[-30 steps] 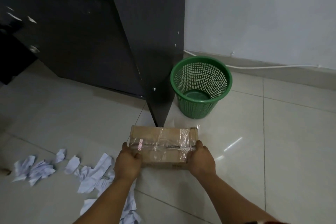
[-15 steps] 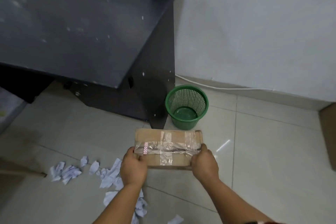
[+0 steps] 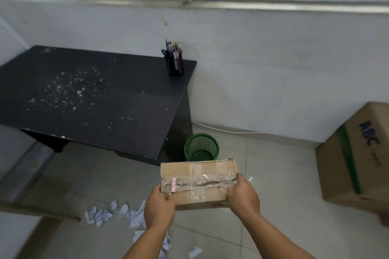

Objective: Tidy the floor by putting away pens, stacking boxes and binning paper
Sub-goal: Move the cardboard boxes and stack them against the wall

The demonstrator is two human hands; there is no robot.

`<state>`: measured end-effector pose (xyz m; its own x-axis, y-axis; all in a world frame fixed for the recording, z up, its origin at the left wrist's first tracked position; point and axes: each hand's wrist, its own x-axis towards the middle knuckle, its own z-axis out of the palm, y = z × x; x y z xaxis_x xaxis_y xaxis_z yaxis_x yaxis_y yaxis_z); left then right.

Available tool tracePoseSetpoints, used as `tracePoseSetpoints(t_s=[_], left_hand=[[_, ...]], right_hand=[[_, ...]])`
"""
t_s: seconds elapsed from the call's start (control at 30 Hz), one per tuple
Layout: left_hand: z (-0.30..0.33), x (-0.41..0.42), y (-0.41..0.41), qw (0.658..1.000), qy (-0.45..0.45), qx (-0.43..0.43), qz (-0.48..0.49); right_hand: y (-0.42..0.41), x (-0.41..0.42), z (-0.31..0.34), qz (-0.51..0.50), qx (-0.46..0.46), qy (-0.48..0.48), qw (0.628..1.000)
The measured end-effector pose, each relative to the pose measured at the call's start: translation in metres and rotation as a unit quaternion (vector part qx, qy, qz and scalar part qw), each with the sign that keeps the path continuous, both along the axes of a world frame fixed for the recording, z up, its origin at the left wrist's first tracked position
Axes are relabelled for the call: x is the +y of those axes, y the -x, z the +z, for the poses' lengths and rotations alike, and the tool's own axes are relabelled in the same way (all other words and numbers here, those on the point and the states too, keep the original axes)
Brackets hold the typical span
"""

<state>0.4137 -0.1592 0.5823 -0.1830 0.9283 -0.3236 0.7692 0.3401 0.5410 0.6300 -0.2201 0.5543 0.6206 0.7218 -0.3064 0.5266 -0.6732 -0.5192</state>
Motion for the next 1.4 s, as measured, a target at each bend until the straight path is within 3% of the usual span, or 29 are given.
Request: tracePoseSetpoints(t_s=[0.23,0.8,1.1,1.4], left_hand=[[0.044,-0.014,-0.021,0.999,-0.027,0.0,-0.043],[0.079,-0.091,-0.04,0.98,-0.058,-0.041,-0.184],[0.095,-0.164,-0.126,0.955,-0.054,-0.055,-0.287],[0.092,-0.27,-0.26,0.925,-0.057,-0.066,-0.37]], right_hand=[[-0.02,-0.027,0.054,-0.025,-0.023,-0.033,0.999],[-0.011,-0.16,0.092,-0.158,-0.045,-0.068,0.984],[-0.055,-0.274,0.104,-0.268,-0.069,-0.062,0.959],[-0.158,-0.404,0.111,-0.345,-0.084,-0.051,0.933]])
